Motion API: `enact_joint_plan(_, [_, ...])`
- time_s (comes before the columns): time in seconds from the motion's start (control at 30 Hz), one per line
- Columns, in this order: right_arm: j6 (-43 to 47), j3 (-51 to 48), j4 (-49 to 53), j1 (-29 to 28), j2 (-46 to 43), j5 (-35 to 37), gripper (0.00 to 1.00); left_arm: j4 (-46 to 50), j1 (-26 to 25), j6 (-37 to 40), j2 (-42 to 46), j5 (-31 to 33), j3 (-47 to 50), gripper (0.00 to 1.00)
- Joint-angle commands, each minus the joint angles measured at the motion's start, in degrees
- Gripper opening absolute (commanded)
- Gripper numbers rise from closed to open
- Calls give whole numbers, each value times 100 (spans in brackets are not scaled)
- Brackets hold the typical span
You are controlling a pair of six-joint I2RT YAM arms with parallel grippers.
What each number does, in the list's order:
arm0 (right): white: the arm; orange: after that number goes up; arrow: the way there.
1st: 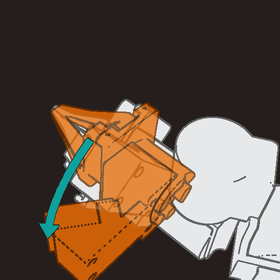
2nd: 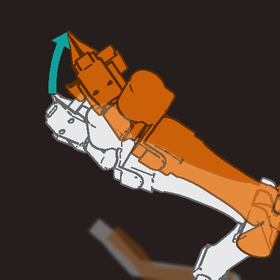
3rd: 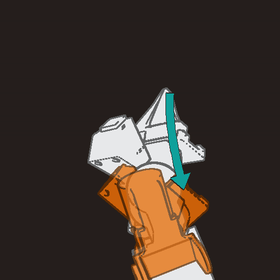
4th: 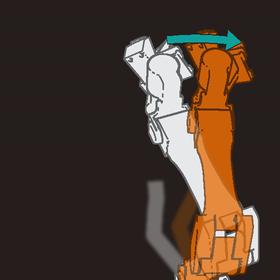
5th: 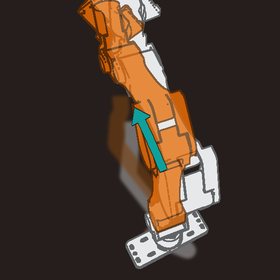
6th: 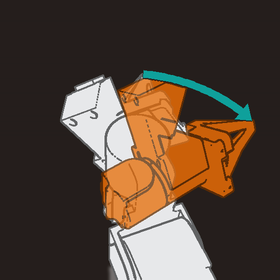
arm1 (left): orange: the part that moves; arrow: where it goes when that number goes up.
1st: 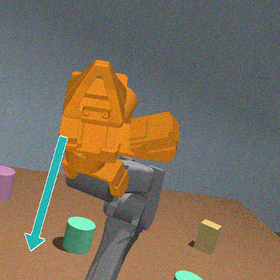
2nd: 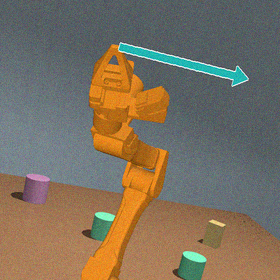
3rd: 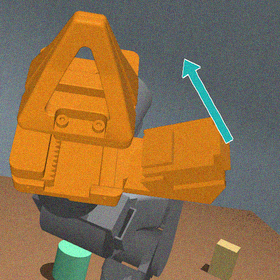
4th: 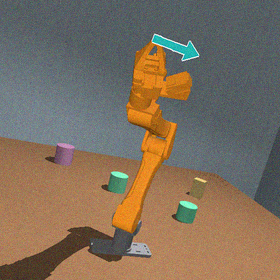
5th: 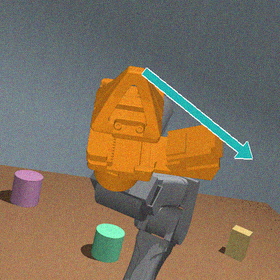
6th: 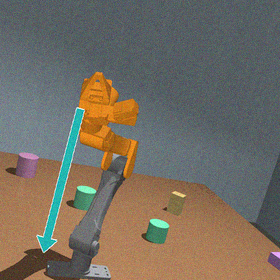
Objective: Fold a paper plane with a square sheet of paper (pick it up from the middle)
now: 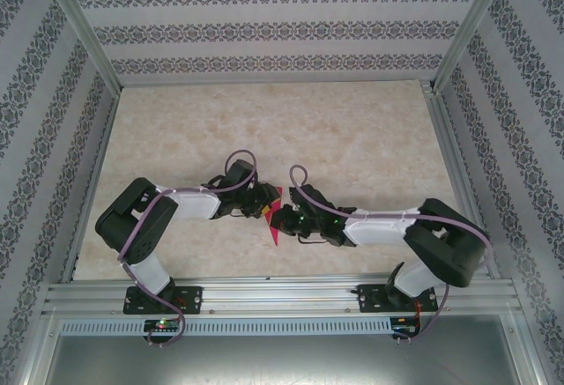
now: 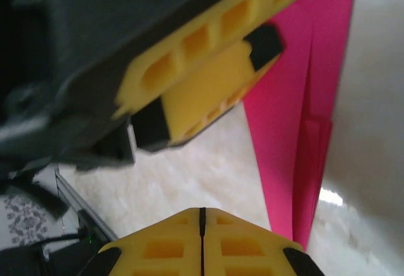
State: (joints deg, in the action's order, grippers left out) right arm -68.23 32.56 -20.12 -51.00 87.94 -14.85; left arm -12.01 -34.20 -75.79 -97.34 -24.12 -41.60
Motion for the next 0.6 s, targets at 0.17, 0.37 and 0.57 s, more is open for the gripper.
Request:
enact_joint_plan(0.17, [-481,-78,-876,178,666,-144,7,15,-172,-700,123,509,210,46])
enact_joint_plan(0.37, [-401,7,-896,171,733,-368,8,-26,-338,-948,206,805,295,46])
enact_joint_plan(0.57, [-99,163,-18,243,891,-200,7,-56,-352,-1008,361,902,398,46])
